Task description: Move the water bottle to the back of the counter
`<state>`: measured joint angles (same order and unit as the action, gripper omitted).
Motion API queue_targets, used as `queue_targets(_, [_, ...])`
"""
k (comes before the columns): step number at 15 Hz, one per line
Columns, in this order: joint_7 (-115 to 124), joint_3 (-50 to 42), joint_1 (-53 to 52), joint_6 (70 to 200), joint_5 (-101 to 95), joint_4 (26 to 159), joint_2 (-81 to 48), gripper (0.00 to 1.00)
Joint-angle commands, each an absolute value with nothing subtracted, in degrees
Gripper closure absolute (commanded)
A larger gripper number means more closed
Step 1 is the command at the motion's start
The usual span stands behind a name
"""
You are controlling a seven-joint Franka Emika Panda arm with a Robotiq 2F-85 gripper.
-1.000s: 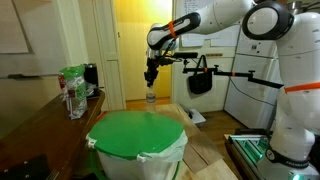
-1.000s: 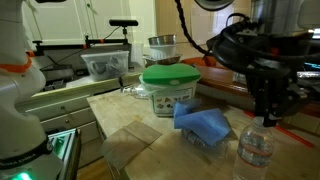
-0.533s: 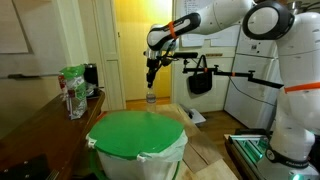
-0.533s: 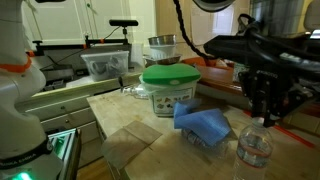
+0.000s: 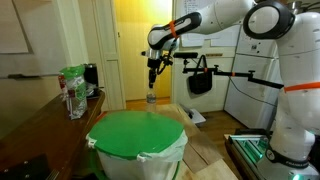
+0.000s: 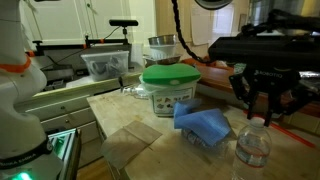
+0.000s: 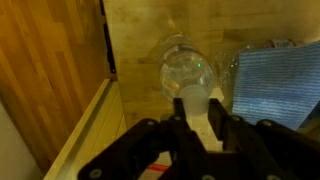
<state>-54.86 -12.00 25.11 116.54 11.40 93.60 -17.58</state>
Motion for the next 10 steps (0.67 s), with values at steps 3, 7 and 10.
queue_targets(3, [-73.8, -11.1, 27.1, 112.9, 12.9, 94.4, -16.7, 0.93])
queue_targets(7, [-85.5, -11.4, 27.3, 108.4, 12.3, 92.5, -17.2, 0.93])
queue_targets(10, [-90.5, -11.8, 26.8, 105.3, 11.6, 91.3, -17.4, 0.93])
